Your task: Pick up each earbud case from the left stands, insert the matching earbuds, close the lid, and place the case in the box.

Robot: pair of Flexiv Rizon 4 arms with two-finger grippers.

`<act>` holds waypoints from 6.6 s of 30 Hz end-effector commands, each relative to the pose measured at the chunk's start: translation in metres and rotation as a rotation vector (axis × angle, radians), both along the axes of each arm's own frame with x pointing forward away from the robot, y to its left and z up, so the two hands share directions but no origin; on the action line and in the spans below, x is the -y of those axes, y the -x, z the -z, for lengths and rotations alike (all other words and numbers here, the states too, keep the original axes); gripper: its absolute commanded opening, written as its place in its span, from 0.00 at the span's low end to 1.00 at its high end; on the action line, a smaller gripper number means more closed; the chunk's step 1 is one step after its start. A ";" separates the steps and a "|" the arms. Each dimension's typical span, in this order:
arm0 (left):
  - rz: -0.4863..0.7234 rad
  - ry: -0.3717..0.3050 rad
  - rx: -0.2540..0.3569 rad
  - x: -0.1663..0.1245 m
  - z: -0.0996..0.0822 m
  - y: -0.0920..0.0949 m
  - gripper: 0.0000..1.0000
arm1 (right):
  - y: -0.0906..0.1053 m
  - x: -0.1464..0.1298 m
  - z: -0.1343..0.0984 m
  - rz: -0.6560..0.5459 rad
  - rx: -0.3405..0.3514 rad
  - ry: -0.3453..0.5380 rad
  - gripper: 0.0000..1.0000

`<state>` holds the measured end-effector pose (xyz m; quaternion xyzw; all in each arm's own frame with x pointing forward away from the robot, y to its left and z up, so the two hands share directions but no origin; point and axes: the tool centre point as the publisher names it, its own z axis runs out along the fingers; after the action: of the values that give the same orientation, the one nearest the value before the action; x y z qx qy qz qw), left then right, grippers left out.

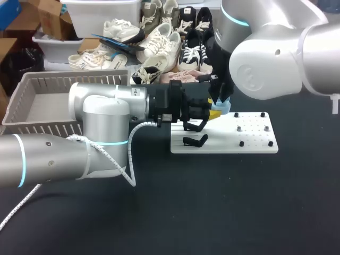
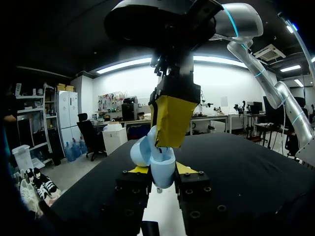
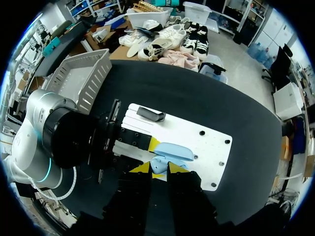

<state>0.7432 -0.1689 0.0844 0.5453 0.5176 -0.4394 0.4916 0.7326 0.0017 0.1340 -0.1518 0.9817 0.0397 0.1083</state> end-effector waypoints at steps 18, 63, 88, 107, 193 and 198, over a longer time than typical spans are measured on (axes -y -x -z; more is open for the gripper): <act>0.001 0.002 0.001 0.000 0.000 0.000 0.00 | 0.006 0.001 0.007 0.015 0.007 -0.021 0.00; 0.001 0.002 0.001 0.000 0.000 0.000 0.00 | 0.008 -0.002 0.008 0.019 -0.018 -0.006 0.23; 0.001 0.002 0.001 0.000 0.000 0.000 0.00 | -0.013 0.008 -0.013 0.068 0.033 -0.011 0.28; 0.001 0.002 0.001 0.000 0.000 0.000 0.00 | -0.076 0.026 0.014 0.152 -0.059 -0.040 0.29; -0.592 -0.367 0.003 -0.307 -0.016 -0.051 0.00 | 0.025 0.052 0.004 0.467 -0.049 -0.099 0.29; -0.582 -0.430 -0.053 -0.311 0.002 -0.070 0.00 | 0.030 0.049 0.007 0.486 -0.066 -0.099 0.29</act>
<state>0.7889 0.1501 0.0894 0.4337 0.7334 -0.1673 0.4961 0.7025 -0.0498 0.1274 0.0929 0.9891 0.0679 0.0914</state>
